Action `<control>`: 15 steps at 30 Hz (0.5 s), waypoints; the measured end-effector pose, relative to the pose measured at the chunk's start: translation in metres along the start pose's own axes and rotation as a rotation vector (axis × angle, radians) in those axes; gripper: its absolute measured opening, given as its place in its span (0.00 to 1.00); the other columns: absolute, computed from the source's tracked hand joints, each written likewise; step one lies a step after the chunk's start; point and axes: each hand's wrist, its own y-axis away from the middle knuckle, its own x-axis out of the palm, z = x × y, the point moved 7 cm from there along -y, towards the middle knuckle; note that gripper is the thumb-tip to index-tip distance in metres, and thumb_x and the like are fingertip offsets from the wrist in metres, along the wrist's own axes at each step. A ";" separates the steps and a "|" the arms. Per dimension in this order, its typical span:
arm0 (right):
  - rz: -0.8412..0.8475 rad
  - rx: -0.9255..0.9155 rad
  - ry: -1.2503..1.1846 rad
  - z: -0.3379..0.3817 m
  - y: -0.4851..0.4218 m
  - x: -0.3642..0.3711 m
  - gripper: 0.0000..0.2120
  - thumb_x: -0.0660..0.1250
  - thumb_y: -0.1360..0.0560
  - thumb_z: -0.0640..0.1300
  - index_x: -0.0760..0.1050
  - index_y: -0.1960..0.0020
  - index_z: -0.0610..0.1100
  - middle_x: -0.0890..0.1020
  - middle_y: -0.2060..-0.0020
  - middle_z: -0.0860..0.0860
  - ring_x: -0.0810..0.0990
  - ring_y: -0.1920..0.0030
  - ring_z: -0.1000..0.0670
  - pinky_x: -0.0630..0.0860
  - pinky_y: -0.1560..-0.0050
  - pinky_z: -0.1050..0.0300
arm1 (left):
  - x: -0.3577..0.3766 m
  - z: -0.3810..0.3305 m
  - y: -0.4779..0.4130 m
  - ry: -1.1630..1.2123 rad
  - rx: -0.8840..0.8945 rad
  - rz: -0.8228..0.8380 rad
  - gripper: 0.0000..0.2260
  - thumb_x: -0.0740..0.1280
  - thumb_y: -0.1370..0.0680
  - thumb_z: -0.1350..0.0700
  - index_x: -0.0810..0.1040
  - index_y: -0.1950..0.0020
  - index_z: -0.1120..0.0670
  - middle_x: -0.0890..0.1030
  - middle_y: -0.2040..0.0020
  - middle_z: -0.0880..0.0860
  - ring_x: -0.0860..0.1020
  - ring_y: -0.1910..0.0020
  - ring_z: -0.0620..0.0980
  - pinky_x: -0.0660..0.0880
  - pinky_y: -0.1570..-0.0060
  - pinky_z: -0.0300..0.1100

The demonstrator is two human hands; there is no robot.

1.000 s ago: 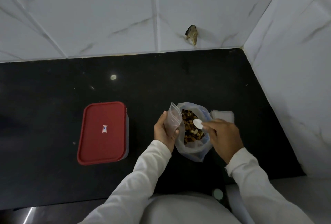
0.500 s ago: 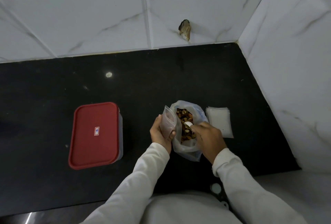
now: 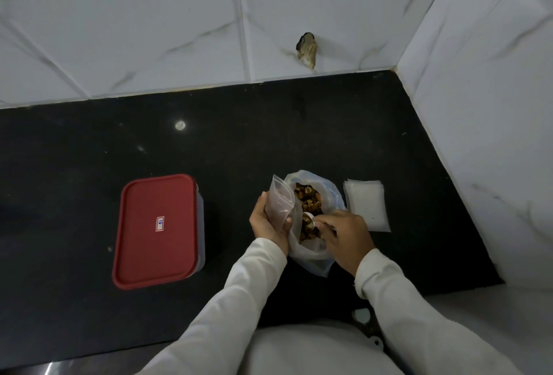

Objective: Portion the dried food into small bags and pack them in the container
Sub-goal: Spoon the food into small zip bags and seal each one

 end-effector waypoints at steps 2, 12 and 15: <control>0.055 -0.006 0.059 -0.005 0.003 0.006 0.05 0.69 0.24 0.39 0.84 0.53 0.43 0.84 0.60 0.44 0.81 0.59 0.51 0.80 0.54 0.44 | 0.002 -0.001 0.004 0.001 -0.002 0.007 0.22 0.65 0.23 0.43 0.79 0.34 0.53 0.81 0.42 0.56 0.78 0.58 0.50 0.74 0.69 0.37; 0.250 0.339 -0.113 -0.026 -0.008 -0.004 0.06 0.69 0.24 0.45 0.83 0.49 0.51 0.84 0.60 0.58 0.82 0.56 0.58 0.76 0.46 0.62 | 0.005 -0.003 0.009 -0.027 -0.001 0.039 0.19 0.64 0.23 0.44 0.81 0.37 0.53 0.83 0.43 0.56 0.81 0.47 0.55 0.76 0.52 0.45; 0.225 0.400 -0.184 -0.032 -0.005 -0.011 0.07 0.71 0.25 0.43 0.84 0.52 0.54 0.85 0.62 0.56 0.83 0.56 0.57 0.77 0.46 0.60 | 0.003 -0.008 0.011 -0.036 -0.003 0.086 0.18 0.64 0.22 0.45 0.81 0.39 0.54 0.84 0.47 0.55 0.82 0.55 0.53 0.76 0.60 0.42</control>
